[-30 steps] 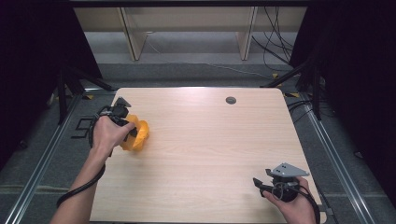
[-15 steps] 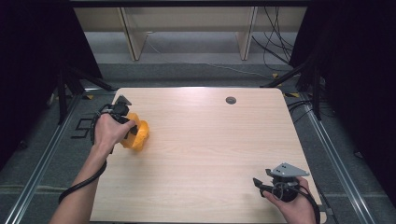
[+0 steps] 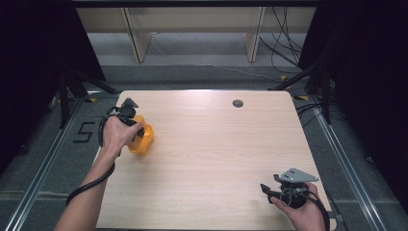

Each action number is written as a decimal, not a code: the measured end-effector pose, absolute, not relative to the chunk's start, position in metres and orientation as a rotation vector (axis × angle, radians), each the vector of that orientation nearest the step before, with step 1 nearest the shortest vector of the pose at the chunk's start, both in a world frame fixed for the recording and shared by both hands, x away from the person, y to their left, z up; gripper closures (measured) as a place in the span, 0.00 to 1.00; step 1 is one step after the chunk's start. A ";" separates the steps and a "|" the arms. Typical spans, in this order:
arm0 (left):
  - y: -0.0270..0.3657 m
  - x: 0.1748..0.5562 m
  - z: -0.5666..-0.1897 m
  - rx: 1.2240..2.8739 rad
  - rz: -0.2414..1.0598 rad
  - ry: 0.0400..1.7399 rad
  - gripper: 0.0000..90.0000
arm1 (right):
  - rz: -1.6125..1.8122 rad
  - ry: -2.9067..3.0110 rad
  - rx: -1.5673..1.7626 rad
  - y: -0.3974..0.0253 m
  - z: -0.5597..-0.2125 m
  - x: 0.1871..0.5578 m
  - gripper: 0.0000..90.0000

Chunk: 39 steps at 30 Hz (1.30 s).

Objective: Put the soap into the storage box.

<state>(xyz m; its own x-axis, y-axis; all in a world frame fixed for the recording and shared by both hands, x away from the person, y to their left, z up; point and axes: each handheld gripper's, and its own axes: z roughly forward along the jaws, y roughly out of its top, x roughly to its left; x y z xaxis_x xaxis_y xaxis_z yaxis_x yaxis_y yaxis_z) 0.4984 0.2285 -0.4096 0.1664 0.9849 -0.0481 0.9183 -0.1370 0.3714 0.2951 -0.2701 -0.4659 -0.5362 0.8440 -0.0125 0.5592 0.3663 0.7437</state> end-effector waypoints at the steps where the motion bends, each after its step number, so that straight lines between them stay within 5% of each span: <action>1: 0.228 0.499 -0.410 2.133 0.305 1.820 0.67 | 0.992 2.240 1.243 -0.269 -0.465 0.295 0.44; 39: 0.220 0.511 -0.434 2.115 0.291 1.873 0.66 | 0.979 2.258 1.237 -0.269 -0.465 0.294 0.44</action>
<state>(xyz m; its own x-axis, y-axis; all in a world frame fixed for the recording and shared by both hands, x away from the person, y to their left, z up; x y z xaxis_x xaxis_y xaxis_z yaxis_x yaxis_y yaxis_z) 0.5113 0.2200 -0.4343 0.1293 0.9905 -0.0470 0.9297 -0.1046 0.3532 0.2943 -0.2694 -0.4649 -0.5375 0.8433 -0.0026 0.5746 0.3685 0.7308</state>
